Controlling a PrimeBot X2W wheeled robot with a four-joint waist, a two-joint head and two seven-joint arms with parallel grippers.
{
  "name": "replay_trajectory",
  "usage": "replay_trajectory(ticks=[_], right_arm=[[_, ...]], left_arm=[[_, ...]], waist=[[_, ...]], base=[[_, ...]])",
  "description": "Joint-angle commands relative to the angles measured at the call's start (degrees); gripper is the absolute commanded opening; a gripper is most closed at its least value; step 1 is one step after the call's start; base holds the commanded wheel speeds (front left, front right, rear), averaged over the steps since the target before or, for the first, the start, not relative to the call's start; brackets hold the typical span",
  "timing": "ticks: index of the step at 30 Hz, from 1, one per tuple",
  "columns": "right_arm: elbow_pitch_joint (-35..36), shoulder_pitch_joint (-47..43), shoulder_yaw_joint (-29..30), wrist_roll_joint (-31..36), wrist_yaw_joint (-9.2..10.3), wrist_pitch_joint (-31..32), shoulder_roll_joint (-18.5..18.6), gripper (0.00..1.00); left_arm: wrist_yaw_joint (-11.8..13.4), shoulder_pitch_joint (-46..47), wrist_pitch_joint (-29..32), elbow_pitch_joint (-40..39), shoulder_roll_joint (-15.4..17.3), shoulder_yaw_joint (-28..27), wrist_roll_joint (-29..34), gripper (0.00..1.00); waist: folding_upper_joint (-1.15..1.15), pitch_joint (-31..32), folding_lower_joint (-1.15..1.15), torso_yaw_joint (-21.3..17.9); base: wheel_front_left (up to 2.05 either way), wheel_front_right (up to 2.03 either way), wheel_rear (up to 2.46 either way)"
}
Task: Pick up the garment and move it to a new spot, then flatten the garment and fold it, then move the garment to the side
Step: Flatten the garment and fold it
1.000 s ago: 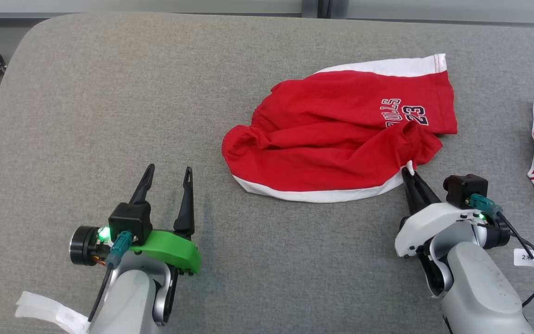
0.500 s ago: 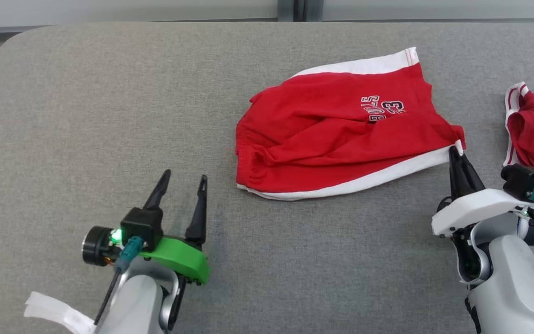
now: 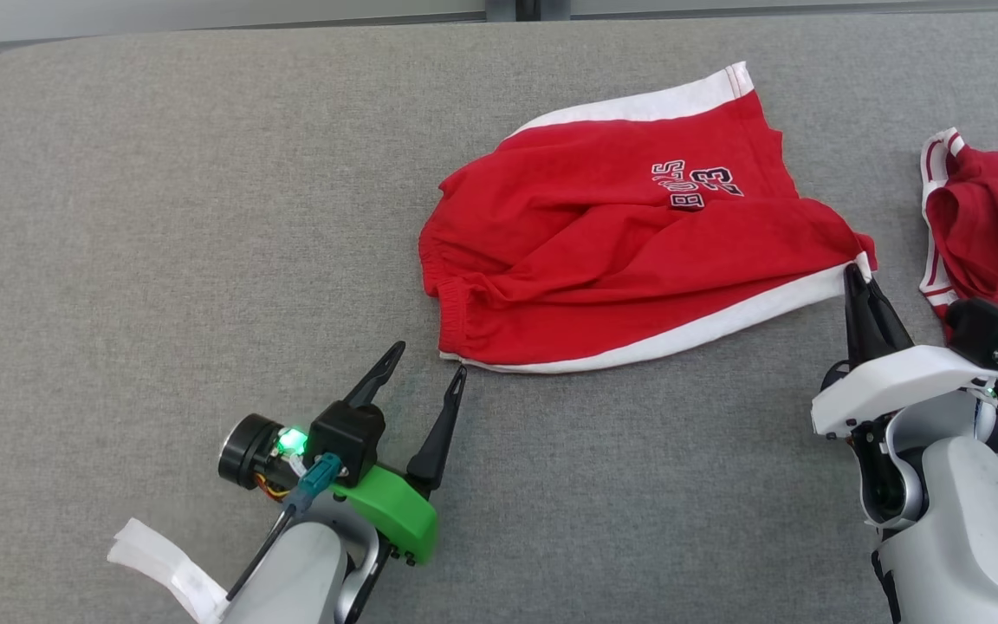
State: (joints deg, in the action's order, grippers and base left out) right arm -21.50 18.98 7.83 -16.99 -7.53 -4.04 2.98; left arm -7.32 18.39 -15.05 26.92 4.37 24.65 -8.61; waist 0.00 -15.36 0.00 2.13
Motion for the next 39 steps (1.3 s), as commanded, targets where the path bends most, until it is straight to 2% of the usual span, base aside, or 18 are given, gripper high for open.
replay_trajectory(ticks=[1, 15, 16, 17, 18, 29, 35, 39], right_arm=[[0.45, -0.72, -0.02, 0.38, 0.10, 0.26, 0.11, 0.00], [1.94, -0.56, -1.50, 0.54, 0.11, 0.22, -0.04, 0.00], [1.95, -0.58, -1.59, 0.49, 0.11, 0.16, -0.05, 0.00], [1.95, -0.61, -1.66, 0.44, 0.11, 0.08, -0.05, 0.00], [1.95, -0.61, -1.68, 0.46, 0.11, 0.01, -0.04, 0.00], [3.01, -0.59, -2.05, 1.80, 0.11, -0.17, -0.03, 0.00], [6.97, 0.18, -3.37, 0.54, 0.11, -0.49, 0.32, 0.00], [11.25, 1.76, -4.97, -2.41, 0.11, -0.20, 0.62, 0.00]], left_arm=[[-0.18, 1.37, -0.15, 0.43, 0.30, 0.41, -0.44, 1.00], [-0.18, 6.57, -0.15, 7.01, 1.02, 4.95, -3.74, 1.00], [-0.18, 6.68, -0.15, 7.20, 1.00, 5.07, -3.78, 0.95], [-0.18, 6.84, -0.15, 7.34, 1.01, 5.43, -3.84, 0.37], [-0.18, 6.93, -0.15, 7.50, 1.13, 5.84, -3.96, 0.00], [-0.19, 6.14, -0.15, 4.23, 2.93, 5.73, -5.50, 0.00], [-0.18, 5.08, -0.15, -1.51, 4.01, 2.28, -5.57, 0.00], [-0.18, 4.99, -0.15, -8.46, 4.27, -0.68, -8.05, 0.00]], waist=[[0.00, -0.22, 0.00, -0.31], [0.00, -1.41, 0.00, -1.70], [0.00, -1.43, 0.00, -1.73], [0.00, -1.45, 0.00, -1.73], [0.00, -1.48, 0.00, -1.70], [0.00, -0.36, 0.00, -0.51], [0.00, 1.76, 0.00, -0.07], [0.00, 3.44, 0.00, -0.12]], base=[[0.00, 0.00, 0.00], [0.00, 0.00, 0.00], [0.00, 0.00, 0.00], [0.00, 0.00, 0.00], [0.00, 0.00, 0.00], [0.00, 0.00, 0.00], [0.00, 0.00, 0.00], [0.00, 0.00, 0.00]])
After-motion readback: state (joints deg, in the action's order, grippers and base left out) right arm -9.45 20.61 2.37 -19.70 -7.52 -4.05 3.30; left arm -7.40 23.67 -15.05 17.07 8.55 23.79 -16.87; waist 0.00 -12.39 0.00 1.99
